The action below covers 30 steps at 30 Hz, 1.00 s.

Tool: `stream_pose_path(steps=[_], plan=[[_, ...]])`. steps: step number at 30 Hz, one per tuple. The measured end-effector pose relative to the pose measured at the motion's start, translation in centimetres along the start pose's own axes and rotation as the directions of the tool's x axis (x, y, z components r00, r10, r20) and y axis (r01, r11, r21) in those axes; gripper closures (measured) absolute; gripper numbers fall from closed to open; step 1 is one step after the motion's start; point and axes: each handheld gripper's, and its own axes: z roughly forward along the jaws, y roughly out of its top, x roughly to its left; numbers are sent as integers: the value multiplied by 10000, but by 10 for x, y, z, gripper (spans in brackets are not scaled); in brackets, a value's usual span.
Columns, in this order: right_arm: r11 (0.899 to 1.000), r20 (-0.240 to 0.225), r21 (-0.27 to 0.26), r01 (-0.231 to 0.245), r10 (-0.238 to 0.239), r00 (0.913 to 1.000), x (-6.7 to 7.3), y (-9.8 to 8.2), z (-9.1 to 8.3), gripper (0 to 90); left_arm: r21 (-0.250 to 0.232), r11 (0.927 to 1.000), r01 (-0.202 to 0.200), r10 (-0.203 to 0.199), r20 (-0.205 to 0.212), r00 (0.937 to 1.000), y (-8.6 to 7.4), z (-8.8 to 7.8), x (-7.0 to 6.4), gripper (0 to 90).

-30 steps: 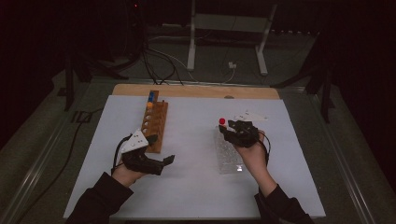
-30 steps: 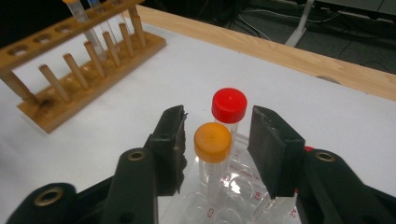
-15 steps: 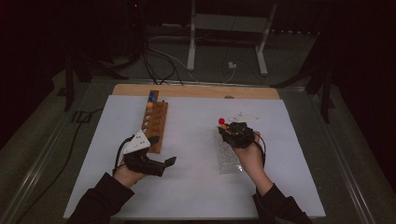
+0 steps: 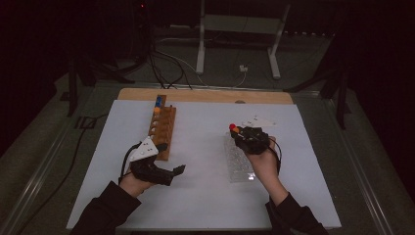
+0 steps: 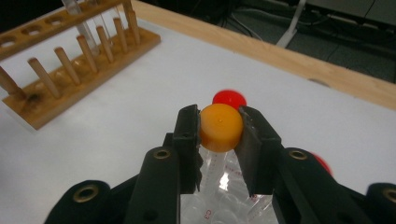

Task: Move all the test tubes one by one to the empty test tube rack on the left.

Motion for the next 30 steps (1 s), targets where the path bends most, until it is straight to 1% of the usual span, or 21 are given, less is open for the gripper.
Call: stream_pose_path(steps=[3, 5, 7, 9, 12, 15, 18, 21, 23, 24, 25, 26, 27, 29, 30], plan=[[9995, 39, -309, 57, -56, 10000, 1, 4, -8, 699, -45, 10000, 24, -23, 52, 10000, 1, 0, -1, 20], [9983, 77, -565, 145, -141, 9999, 2, 7, -15, 699, -51, 10000, -43, 43, 85, 10000, 2, 0, -2, 21], [9966, 78, -794, 218, -212, 9997, 4, 11, -23, 700, -81, 10000, -48, 49, 186, 9998, 3, -1, -4, 21], [9941, -7, -1059, 256, -258, 9997, 6, 14, -30, 700, -92, 9999, -82, 85, 282, 9996, 4, -1, -5, 24], [9915, -273, -1236, 401, -438, 9987, 11, 19, -39, 699, -78, 9998, -194, 197, 404, 9990, 6, 0, -9, 24], [9919, -840, -1191, 438, -540, 9950, 21, 21, -43, 699, -137, 9994, -325, 331, 503, 9982, 9, 1, -14, 30], [9936, -1447, -967, 577, -714, 9869, 33, 20, -42, 700, -178, 9986, -491, 501, 640, 9967, 12, 3, -19, 44], [9959, -2158, -661, 623, -752, 9735, 44, 17, -37, 699, -234, 9980, -592, 610, 861, 9944, 14, 6, -24, 73], [9963, -2453, -491, 712, -811, 9660, 51, 15, -33, 699, -216, 9971, -725, 742, 953, 9927, 16, 9, -27, 87], [9962, -2577, -431, 760, -846, 9625, 54, 14, -32, 699, -282, 9967, -767, 793, 1076, 9910, 16, 10, -28, 124], [9961, -2662, -381, 791, -864, 9600, 57, 13, -31, 700, -293, 9959, -857, 884, 1090, 9901, 16, 12, -30, 166], [9965, -2843, -332, 773, -836, 9551, 59, 13, -30, 699, -252, 9950, -968, 990, 1062, 9894, 16, 14, -31, 170], [9966, -2977, -283, 777, -826, 9511, 61, 13, -30, 699, -195, 9950, -983, 999, 1103, 9889, 16, 17, -32, 171], [9962, -3160, -251, 839, -876, 9447, 65, 12, -30, 699, -136, 9953, -958, 968, 1174, 9884, 16, 22, -33, 212], [9961, -3261, -243, 846, -879, 9412, 67, 12, -30, 699, -121, 9947, -1022, 1029, 1065, 9890, 15, 24, -34, 214]])
